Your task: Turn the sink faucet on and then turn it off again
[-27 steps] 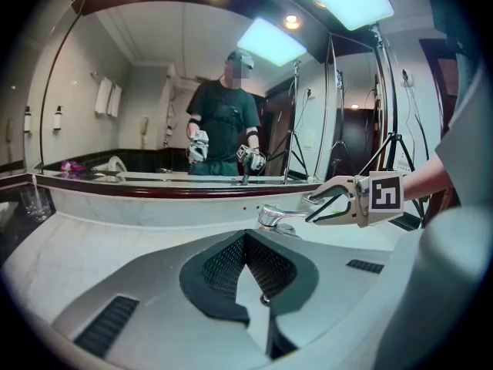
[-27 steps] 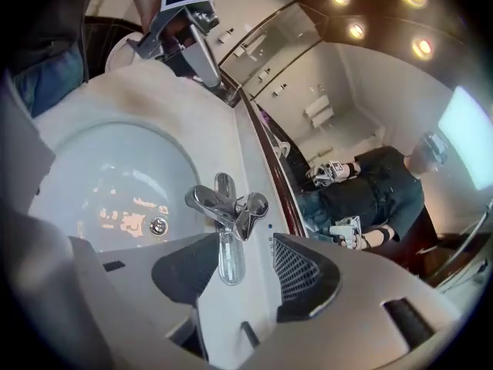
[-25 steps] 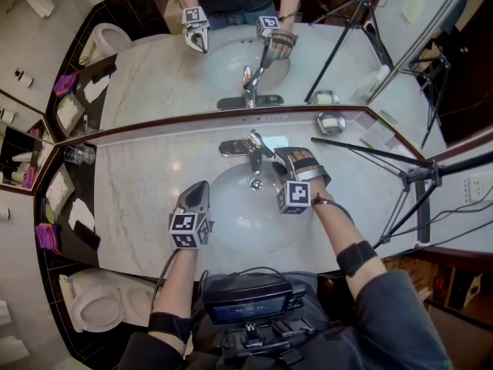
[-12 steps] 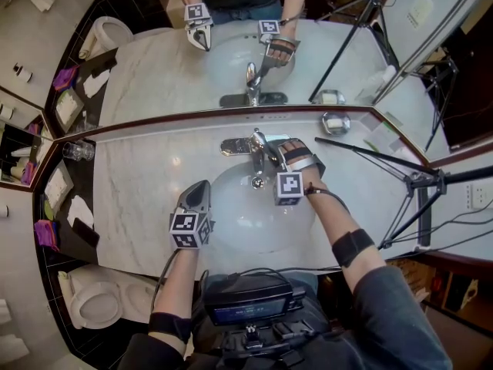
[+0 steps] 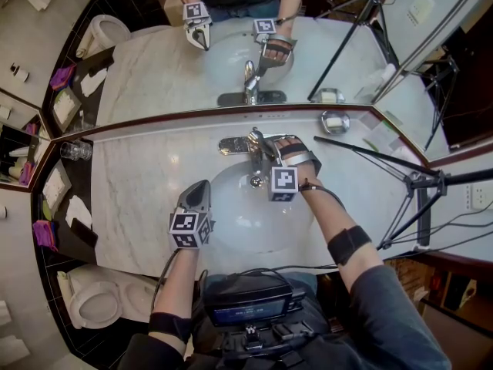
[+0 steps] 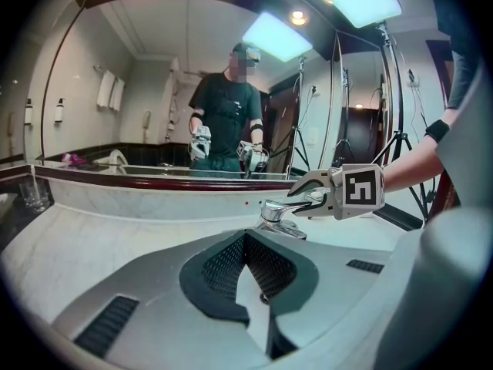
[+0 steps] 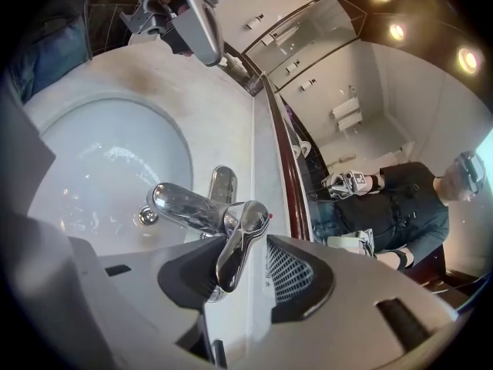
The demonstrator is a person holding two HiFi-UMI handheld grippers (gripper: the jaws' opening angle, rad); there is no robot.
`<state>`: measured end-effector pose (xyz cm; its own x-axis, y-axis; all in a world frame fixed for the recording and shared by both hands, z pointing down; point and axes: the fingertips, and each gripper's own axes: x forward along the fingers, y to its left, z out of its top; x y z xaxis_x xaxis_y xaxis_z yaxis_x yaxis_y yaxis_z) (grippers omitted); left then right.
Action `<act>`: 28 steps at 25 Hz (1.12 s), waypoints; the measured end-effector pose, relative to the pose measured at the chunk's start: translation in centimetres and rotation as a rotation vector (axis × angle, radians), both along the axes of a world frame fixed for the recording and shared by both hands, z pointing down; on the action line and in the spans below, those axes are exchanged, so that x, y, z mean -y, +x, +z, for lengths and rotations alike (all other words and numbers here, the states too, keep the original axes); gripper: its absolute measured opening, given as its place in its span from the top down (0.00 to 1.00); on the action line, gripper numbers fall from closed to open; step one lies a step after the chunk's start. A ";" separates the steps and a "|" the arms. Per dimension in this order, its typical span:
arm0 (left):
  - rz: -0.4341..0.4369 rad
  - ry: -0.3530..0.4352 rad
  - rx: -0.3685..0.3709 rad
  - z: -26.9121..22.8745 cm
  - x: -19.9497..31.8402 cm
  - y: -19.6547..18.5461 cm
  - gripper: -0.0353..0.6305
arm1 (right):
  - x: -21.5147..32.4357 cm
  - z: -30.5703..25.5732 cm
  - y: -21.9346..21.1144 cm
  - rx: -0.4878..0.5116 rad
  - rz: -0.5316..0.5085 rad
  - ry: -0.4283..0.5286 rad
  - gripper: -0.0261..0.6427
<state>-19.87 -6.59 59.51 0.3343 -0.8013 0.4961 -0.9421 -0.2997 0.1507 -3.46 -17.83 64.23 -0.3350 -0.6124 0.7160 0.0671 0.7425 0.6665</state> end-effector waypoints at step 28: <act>-0.005 -0.007 -0.002 0.3 0.0 0.0 0.95 | 2.6 -1.9 -1.7 0.045 0.016 -0.088 0.69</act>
<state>-19.85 -6.56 59.81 0.3311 -0.7993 0.5015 -0.9433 -0.2938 0.1546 -5.21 -20.45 62.36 -0.3588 -0.5531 0.7519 0.0258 0.7993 0.6004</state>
